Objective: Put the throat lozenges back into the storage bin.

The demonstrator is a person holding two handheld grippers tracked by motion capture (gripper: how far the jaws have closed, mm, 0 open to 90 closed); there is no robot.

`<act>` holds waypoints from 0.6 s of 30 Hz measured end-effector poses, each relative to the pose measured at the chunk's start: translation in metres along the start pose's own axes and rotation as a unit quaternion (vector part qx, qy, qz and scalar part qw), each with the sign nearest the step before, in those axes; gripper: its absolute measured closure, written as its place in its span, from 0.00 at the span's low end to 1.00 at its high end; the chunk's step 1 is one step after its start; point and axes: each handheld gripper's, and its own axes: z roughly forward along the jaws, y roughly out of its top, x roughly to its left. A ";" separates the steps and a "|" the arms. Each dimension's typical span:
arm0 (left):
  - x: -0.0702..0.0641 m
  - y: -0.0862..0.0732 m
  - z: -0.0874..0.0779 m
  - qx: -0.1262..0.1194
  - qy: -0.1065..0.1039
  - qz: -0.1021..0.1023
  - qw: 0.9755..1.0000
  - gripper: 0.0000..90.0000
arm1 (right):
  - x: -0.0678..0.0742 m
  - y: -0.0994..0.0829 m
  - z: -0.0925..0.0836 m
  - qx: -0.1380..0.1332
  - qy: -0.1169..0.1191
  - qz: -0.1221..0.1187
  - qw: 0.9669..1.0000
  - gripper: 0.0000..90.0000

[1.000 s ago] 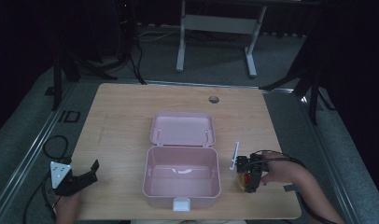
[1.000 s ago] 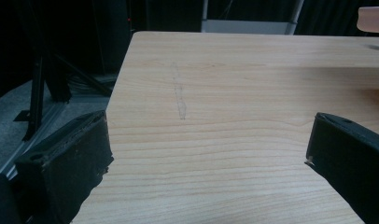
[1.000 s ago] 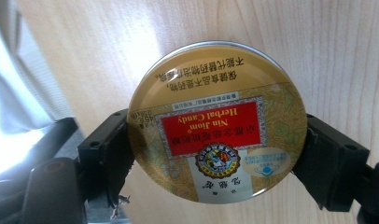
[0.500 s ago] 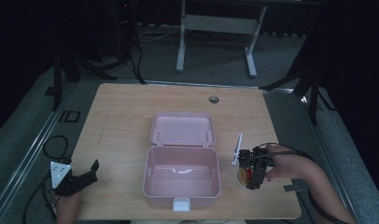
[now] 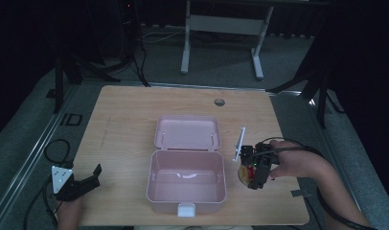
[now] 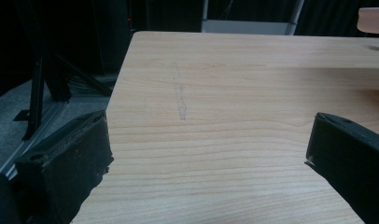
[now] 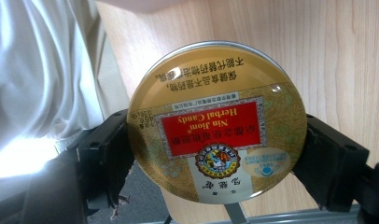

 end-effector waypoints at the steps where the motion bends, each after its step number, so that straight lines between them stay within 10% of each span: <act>1: 0.000 0.000 0.000 0.000 0.000 0.000 1.000 0.00 | 0.001 0.002 -0.001 -0.001 0.001 -0.002 1.000 0.22; 18: 0.000 0.000 0.000 0.001 -0.001 -0.001 1.000 0.00 | 0.023 0.059 -0.012 -0.017 0.008 -0.072 0.997 0.22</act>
